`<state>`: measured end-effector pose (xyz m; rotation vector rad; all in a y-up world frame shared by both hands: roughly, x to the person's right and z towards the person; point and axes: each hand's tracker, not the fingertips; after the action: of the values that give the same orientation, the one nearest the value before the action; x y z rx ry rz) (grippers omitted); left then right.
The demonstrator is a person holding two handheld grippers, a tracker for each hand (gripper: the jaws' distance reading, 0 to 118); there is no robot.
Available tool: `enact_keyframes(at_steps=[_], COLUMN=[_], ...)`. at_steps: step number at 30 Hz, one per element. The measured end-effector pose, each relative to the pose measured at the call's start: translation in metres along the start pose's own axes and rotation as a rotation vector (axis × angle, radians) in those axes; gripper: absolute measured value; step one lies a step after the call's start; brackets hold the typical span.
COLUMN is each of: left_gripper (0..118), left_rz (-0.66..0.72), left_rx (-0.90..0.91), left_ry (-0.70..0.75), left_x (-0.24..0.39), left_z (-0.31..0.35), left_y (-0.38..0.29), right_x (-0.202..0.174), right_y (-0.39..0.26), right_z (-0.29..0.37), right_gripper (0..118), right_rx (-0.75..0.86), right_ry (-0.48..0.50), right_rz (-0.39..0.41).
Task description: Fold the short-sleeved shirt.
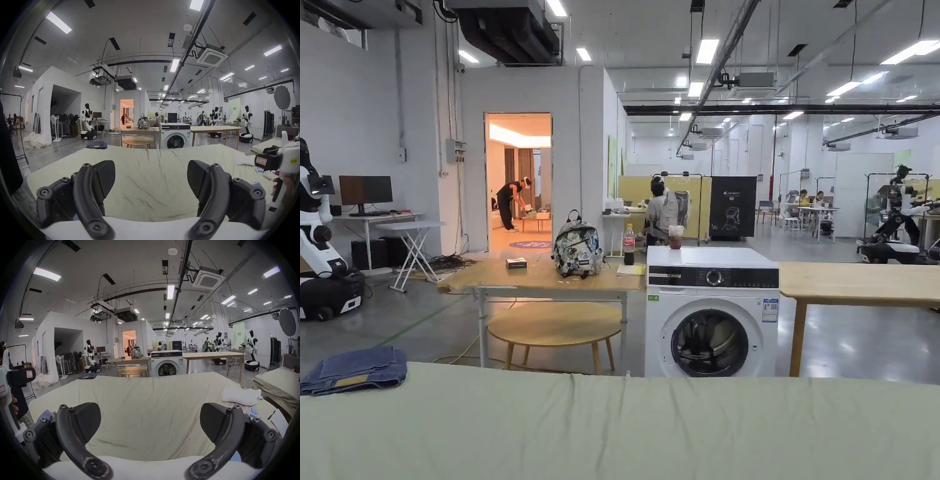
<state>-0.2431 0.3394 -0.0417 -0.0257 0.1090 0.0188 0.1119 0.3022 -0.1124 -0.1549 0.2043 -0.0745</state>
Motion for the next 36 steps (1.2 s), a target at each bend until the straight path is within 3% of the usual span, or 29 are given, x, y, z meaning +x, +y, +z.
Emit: enact_keyframes(at_steps=[7, 12, 14, 16, 26, 33, 36], left_gripper=[93, 93, 93, 93, 93, 93, 93], left_rz=[0.017, 0.023, 0.023, 0.027, 0.087, 0.066, 0.063], left_rx=[0.008, 0.001, -0.002, 0.0, -0.008, 0.0, -0.002], left_ry=[-0.018, -0.024, -0.025, -0.022, -0.03, -0.05, -0.06], left_x=[0.0, 0.001, 0.001, 0.001, -0.004, -0.001, 0.001], left_z=[0.001, 0.0, -0.001, 0.0, 0.001, 0.002, 0.001], left_y=[0.003, 0.004, 0.004, 0.004, 0.008, 0.008, 0.007], right_x=[-0.003, 0.004, 0.006, 0.007, -0.001, -0.002, -0.005], right_y=[0.003, 0.007, 0.012, 0.015, 0.022, 0.016, 0.013], right_z=[-0.006, -0.007, -0.01, -0.012, -0.01, -0.014, -0.016], right_gripper=[118, 118, 118, 118, 118, 118, 118], right_rx=[-0.032, -0.07, -0.107, -0.13, -0.133, -0.168, -0.155], right_ry=[-0.035, 0.042, 0.004, -0.031, -0.104, -0.068, -0.097], right_rz=[-0.012, -0.191, -0.267, -0.291, -0.266, -0.281, -0.281])
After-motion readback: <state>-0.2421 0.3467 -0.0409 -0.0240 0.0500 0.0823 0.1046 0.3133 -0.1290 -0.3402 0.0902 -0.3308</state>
